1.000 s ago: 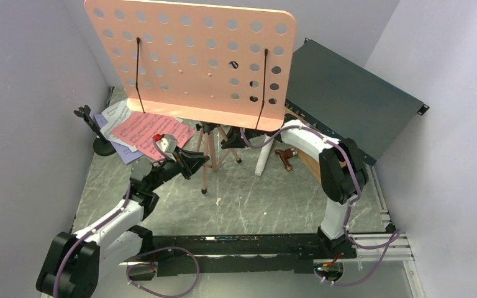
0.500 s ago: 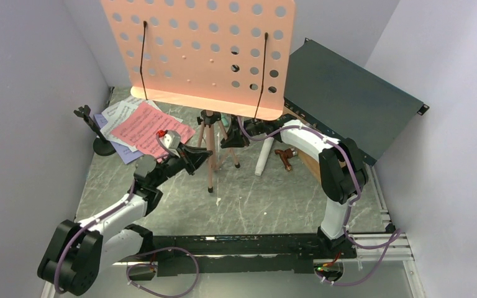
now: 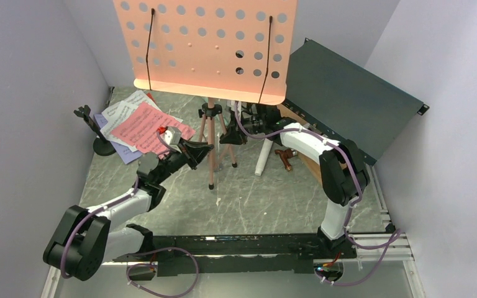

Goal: Pack up the instrument practice props
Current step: Close the music stand at the center of the board.

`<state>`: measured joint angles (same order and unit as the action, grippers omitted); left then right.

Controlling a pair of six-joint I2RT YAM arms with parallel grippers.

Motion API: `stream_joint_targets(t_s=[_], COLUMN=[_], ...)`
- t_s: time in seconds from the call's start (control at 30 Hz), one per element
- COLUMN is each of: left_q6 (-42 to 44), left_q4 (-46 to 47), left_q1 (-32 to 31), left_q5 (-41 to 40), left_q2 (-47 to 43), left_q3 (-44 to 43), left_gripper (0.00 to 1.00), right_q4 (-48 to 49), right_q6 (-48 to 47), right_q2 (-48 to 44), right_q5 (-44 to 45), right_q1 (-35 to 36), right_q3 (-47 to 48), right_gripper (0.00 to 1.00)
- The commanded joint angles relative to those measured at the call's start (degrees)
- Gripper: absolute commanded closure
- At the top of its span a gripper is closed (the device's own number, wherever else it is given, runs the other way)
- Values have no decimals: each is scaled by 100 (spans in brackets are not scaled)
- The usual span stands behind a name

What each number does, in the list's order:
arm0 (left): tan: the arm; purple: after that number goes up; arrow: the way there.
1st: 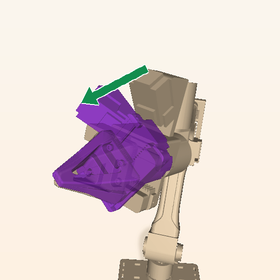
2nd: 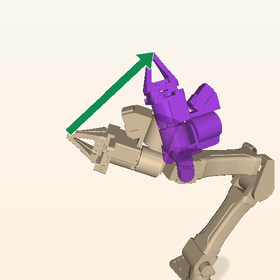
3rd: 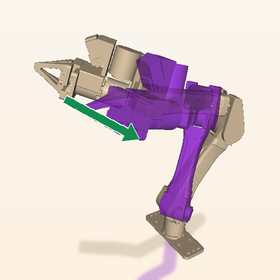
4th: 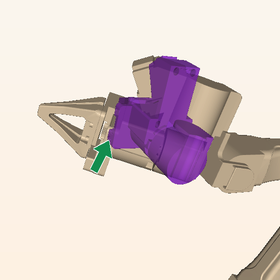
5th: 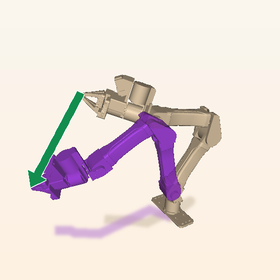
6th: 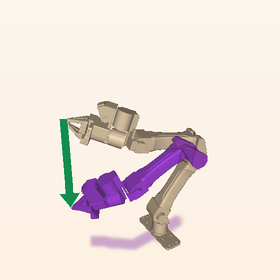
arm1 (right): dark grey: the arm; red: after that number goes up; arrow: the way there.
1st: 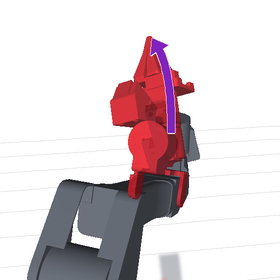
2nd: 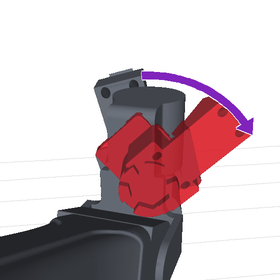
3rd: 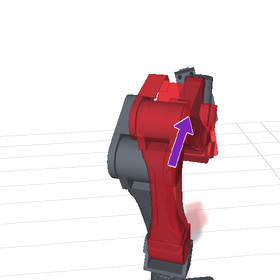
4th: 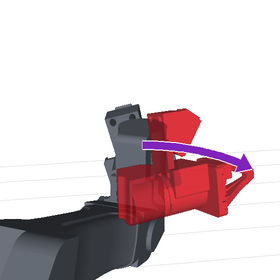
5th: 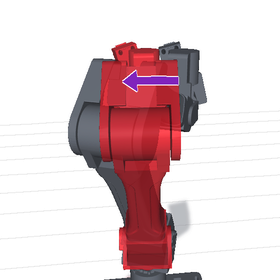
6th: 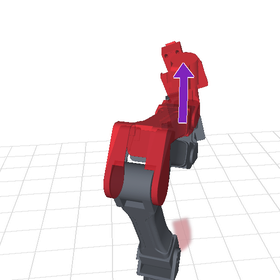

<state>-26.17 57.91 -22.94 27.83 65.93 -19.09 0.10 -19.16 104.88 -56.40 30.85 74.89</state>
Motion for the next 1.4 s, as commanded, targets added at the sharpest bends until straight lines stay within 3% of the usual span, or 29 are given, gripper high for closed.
stream_joint_targets(t_s=[0.0,0.3,0.47,0.8,1.17,1.37], left_q6=[-37,-24,95,242,128,161], left_q4=[757,1140,768,13,-429,-1157], left_q1=[-256,-437,-508,-606,-633,-642], left_q5=[202,3,-74,36,220,-135], left_q2=[78,10,-368,-977,-1429,-2157], left_q3=[-344,173,358,294,552,642], left_gripper=[100,100,100,100,87,70], right_q4=[-347,-393,-537,-395,-655,-695], right_q6=[574,494,360,407,-222,-255], right_q2=[-246,-445,-472,-334,-322,-250], right_q5=[116,426,640,272,243,235], right_q1=[587,621,715,772,875,905], right_q3=[-21,-10,51,-47,-107,-91], right_gripper=[100,100,100,100,100,100])
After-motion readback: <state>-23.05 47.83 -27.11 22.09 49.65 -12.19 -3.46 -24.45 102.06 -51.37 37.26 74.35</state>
